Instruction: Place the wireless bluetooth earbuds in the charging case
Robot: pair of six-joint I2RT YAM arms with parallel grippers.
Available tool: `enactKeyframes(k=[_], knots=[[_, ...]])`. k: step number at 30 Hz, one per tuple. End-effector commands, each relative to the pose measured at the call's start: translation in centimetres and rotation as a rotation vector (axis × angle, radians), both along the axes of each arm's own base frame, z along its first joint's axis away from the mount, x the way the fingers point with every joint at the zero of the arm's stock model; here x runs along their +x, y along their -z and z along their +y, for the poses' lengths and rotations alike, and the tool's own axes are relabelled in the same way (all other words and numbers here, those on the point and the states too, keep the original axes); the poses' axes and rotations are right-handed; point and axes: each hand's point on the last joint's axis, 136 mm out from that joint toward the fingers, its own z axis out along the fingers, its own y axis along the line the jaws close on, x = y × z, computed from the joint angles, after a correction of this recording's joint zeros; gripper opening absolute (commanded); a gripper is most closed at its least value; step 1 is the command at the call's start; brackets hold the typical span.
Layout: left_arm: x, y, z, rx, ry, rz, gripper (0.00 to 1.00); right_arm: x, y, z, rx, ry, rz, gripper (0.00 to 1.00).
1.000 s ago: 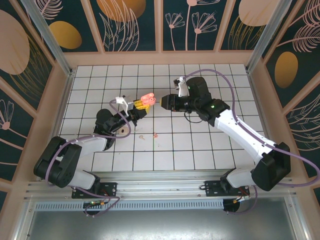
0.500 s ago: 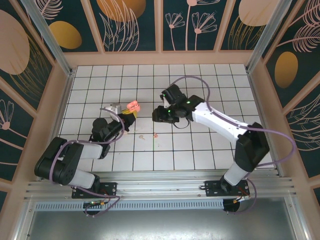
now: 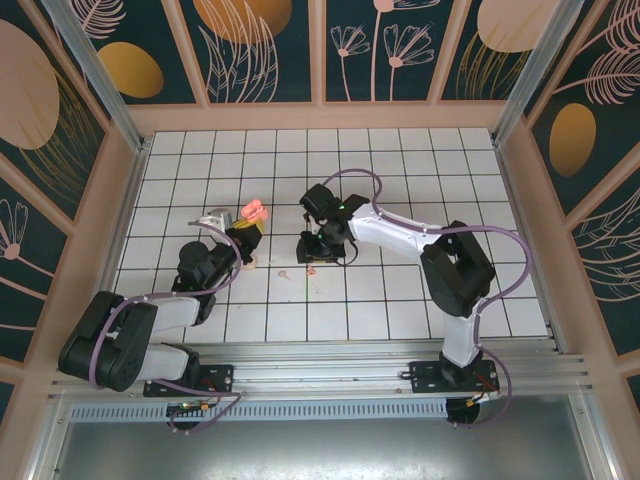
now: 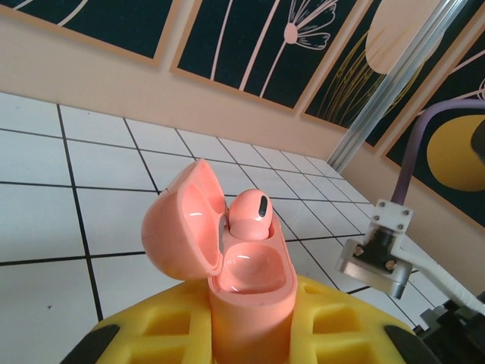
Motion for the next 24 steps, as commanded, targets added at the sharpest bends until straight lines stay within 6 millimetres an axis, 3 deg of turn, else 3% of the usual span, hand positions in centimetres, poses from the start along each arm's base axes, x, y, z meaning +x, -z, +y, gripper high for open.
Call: enactKeyframes(k=[1,14,18,24], knots=[[-0.1,-0.2,0.6,-0.022,-0.027,0.001,0.01,0.2,-0.8,2.6,0.095,-0.063,-0.016,0.38],[0.0,-0.7,0.9,-0.010,-0.043,-0.005,0.01,0.8,2.8,4.7,0.119,-0.147,0.012,0.40],[0.1,-0.8,0.8,-0.005,-0.042,-0.008,0.01,1.0,3.7,4.3,0.095,-0.149,0.014,0.43],[0.2,-0.8,0.7,-0.001,-0.038,-0.007,0.01,1.5,4.9,2.1,0.000,-0.120,0.000,0.45]])
